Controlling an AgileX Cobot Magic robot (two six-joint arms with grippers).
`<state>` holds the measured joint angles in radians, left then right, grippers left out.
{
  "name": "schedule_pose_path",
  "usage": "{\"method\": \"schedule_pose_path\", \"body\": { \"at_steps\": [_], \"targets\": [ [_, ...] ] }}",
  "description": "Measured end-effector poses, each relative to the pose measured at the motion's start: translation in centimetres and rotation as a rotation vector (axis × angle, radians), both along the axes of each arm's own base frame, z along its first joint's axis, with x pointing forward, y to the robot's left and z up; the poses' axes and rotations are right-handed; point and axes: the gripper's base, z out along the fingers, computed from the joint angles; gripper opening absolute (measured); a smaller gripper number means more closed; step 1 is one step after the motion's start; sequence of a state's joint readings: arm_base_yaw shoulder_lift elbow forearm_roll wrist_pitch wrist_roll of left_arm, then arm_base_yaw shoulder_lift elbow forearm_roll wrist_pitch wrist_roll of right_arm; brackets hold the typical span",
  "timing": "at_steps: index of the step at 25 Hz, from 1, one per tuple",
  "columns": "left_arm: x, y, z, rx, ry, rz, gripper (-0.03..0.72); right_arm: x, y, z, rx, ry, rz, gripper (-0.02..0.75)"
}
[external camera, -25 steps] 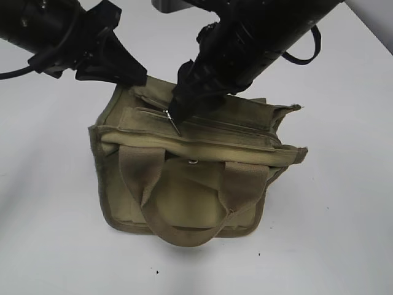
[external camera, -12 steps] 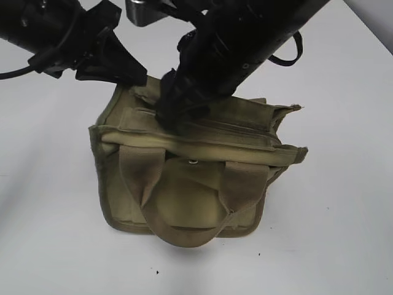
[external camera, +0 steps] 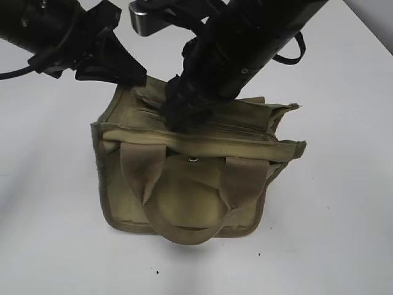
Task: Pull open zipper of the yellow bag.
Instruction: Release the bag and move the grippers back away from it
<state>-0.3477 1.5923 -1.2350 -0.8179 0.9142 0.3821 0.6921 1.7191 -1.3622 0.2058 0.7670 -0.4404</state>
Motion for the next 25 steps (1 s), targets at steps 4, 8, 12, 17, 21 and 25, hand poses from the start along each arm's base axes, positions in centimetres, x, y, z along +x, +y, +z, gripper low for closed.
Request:
{"method": "schedule_pose_path", "body": {
  "at_steps": [4,8,12,17,21,25],
  "targets": [
    [0.0,0.0,0.0,0.000,0.001,-0.001,0.020,0.3,0.0,-0.7,-0.032,0.003,-0.001,0.342],
    [-0.1,0.0,0.0,0.001,0.007,-0.006,0.020,0.4,0.0,-1.3,-0.056,0.021,0.002,0.162],
    [-0.1,-0.1,0.0,-0.007,0.011,-0.005,0.020,0.3,-0.1,-1.4,-0.068,0.035,0.004,0.002],
    [-0.2,-0.1,0.0,-0.010,0.020,-0.011,0.020,0.0,-0.3,-1.5,-0.103,0.059,0.015,0.002],
    [-0.2,-0.1,0.0,-0.013,0.022,-0.012,0.020,-0.5,-1.2,-0.4,-0.142,0.048,0.014,0.002],
    [-0.2,-0.1,0.0,-0.009,0.017,-0.010,0.020,-0.8,-3.2,1.4,-0.166,0.045,-0.031,0.002]
  ]
}}
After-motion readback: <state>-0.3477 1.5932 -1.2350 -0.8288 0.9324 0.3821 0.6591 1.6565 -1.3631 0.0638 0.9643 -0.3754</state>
